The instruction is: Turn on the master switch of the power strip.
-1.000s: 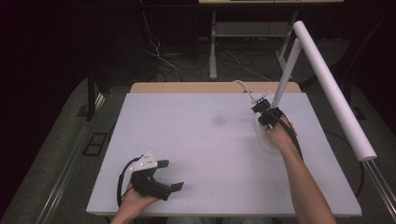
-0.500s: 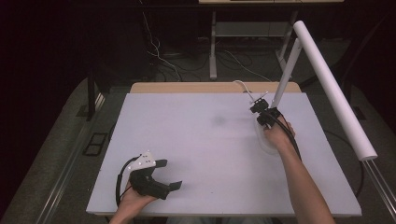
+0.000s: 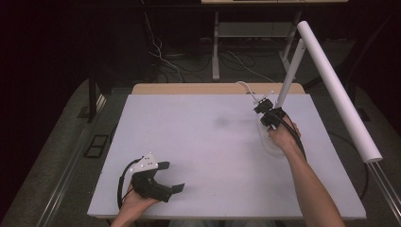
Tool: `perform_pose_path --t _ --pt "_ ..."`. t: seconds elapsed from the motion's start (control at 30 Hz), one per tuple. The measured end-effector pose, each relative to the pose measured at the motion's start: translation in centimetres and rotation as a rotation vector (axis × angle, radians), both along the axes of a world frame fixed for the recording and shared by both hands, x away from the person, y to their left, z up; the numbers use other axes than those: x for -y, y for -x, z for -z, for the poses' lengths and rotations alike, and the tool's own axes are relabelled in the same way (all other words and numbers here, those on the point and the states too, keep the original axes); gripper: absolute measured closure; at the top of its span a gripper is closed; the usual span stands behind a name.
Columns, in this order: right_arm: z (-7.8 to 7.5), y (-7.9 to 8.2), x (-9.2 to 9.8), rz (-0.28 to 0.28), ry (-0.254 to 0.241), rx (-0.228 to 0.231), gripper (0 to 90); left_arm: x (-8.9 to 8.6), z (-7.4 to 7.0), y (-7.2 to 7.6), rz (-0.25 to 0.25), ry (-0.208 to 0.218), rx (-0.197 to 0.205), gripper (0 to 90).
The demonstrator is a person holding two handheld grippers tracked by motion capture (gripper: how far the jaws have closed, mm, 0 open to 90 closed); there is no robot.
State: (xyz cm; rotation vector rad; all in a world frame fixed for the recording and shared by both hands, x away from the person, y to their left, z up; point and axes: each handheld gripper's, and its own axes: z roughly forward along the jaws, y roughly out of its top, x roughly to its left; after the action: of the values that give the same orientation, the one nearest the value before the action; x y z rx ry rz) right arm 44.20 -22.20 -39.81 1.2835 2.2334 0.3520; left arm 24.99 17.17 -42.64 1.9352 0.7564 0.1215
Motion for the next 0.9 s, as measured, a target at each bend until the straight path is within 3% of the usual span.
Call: perform_pose_path --t 0.43,0.63,0.8,0.9 --pt "-1.9 1.9 -1.3 -0.055 -0.089 0.027 89.3 0.1 0.0 0.1 0.005 -0.003 0.001 0.0" --pt "-3.1 3.3 -1.2 -0.097 -0.199 0.039 89.1 0.1 0.0 0.1 0.007 -0.004 0.003 0.0" --pt "-4.0 4.8 -1.0 -0.13 -0.289 0.044 76.5 0.2 0.0 0.1 0.007 -0.006 0.001 0.0" --pt "-4.3 5.7 -1.0 -0.172 -0.307 0.049 63.6 0.3 0.0 0.1 0.007 -0.005 0.001 0.0"
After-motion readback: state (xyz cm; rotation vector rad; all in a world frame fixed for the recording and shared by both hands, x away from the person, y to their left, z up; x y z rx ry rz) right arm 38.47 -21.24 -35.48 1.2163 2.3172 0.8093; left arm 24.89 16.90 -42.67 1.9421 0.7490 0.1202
